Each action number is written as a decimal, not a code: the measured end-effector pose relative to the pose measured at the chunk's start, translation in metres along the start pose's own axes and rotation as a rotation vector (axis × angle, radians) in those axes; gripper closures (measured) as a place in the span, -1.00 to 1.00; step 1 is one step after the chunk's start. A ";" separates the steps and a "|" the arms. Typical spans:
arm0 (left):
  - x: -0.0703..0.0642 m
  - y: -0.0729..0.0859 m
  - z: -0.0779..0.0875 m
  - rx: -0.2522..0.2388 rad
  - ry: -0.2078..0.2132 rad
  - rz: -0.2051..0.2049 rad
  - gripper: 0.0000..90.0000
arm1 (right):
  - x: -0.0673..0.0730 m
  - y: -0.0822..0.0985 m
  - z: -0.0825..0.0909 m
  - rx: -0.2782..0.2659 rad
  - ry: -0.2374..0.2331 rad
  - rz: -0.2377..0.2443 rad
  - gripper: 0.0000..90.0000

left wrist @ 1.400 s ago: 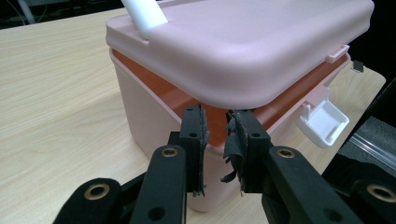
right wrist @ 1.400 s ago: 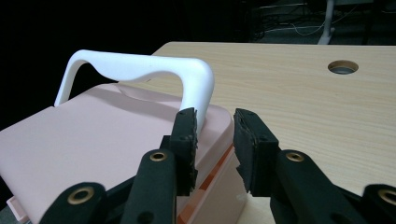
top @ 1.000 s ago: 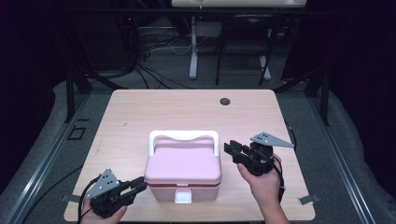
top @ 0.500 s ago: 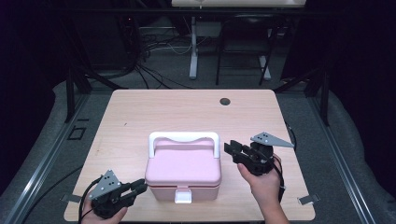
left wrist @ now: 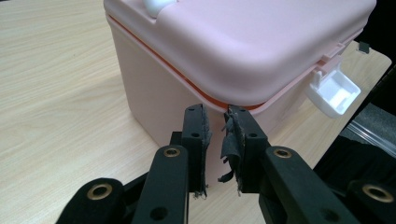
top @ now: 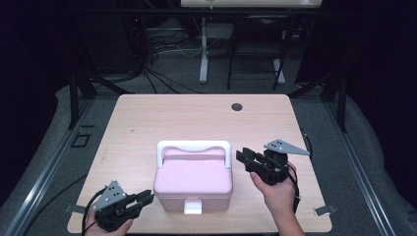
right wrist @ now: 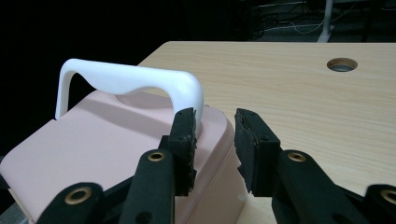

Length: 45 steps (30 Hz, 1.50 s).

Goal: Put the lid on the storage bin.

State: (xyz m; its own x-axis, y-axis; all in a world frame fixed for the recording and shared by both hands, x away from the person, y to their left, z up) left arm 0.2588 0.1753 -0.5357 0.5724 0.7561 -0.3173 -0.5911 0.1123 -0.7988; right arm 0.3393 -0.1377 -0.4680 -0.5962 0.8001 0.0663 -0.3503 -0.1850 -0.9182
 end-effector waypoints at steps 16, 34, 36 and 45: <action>0.008 -0.003 0.000 -0.028 -0.004 0.032 0.65 | 0.000 0.000 0.000 0.001 0.001 0.002 0.50; 0.033 -0.002 -0.004 -0.040 -0.049 0.104 0.55 | -0.005 0.002 -0.001 0.000 0.018 -0.001 0.47; 0.035 -0.002 -0.005 -0.043 -0.048 0.109 0.54 | -0.006 0.002 -0.001 -0.001 0.020 0.001 0.46; 0.046 -0.009 -0.014 -0.043 -0.059 0.134 0.50 | -0.013 0.001 0.002 -0.004 0.043 0.002 0.43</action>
State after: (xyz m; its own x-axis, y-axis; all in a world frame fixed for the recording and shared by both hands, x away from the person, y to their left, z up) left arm 0.2985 0.2004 -0.5508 0.4550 0.7992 -0.3927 -0.6340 -0.0189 -0.7731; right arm 0.3453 -0.1498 -0.4690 -0.5654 0.8235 0.0475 -0.3464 -0.1849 -0.9197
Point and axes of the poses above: each handheld gripper's, and its own axes: z roughly backward along the jaws, y roughly out of its underside, x roughly to its left, the point moved 8 cm from there along -z, roughly forward along the jaws, and after that the axes turned 14 degrees about z, right-handed, at the moved point
